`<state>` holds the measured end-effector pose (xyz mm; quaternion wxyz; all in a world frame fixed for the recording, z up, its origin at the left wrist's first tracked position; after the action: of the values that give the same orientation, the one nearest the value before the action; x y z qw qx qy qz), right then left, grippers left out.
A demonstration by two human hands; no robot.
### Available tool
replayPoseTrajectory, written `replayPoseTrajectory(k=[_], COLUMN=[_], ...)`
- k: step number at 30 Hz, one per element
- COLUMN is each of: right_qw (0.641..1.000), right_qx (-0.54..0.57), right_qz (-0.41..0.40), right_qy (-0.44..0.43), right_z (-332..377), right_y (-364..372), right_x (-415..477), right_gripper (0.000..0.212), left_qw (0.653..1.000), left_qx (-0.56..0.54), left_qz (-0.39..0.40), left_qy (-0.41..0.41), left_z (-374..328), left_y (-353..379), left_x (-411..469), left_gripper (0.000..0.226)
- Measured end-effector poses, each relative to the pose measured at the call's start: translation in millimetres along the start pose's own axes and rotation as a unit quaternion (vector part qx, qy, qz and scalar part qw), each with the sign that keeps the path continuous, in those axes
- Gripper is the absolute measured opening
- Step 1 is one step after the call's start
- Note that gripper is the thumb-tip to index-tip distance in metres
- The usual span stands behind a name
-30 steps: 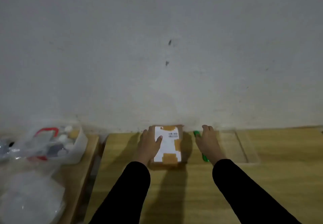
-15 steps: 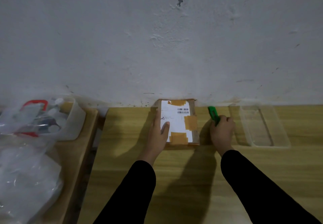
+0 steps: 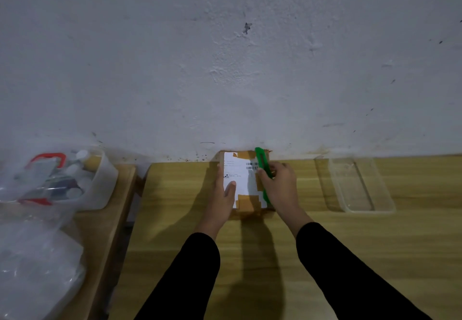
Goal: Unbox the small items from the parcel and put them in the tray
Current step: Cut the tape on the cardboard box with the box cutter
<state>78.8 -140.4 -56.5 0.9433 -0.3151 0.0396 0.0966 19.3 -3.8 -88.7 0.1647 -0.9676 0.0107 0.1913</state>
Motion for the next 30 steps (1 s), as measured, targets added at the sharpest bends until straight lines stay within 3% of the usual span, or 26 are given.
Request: replayPoseTrajectory(k=[4, 9, 12, 18, 22, 30], right_qw=[0.999, 1.0, 0.998, 0.987, 0.981, 0.978], right_qx=[-0.02, -0.005, 0.043, 0.094, 0.106, 0.122], right_qz=[0.02, -0.011, -0.033, 0.103, 0.145, 0.155], right_qy=[0.018, 0.006, 0.025, 0.077, 0.077, 0.066], right_z=[1, -2, -10, -23, -23, -29], right_y=[13, 11, 9, 30, 32, 23], right_x=[3, -1, -1, 4, -1, -56], right_gripper=[0.032, 0.027, 0.038, 0.072, 0.073, 0.071], left_qw=[1.0, 0.999, 0.998, 0.991, 0.991, 0.995], left_qx=[-0.011, -0.034, -0.063, -0.128, -0.129, -0.099], left_qz=[0.018, 0.035, 0.02, -0.013, 0.035, 0.022], left_qy=[0.005, 0.014, 0.01, -0.043, -0.028, -0.016], left_z=[3, 6, 8, 9, 3, 10], left_y=[-2, -6, -7, -14, -4, 19], left_x=[-1, 1, 5, 14, 8, -44], left_gripper=[0.062, 0.063, 0.063, 0.065, 0.063, 0.063])
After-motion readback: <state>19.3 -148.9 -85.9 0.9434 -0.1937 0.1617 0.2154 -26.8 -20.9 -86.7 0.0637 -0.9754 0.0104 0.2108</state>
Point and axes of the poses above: each hand's wrist, its own x-axis towards the middle knuckle, its own y-axis out of the palm, z = x × y, the point moved 3 cm from there along x, towards the middle knuckle, and after that the axes turned 14 degrees about z, right-handed, at the moved point
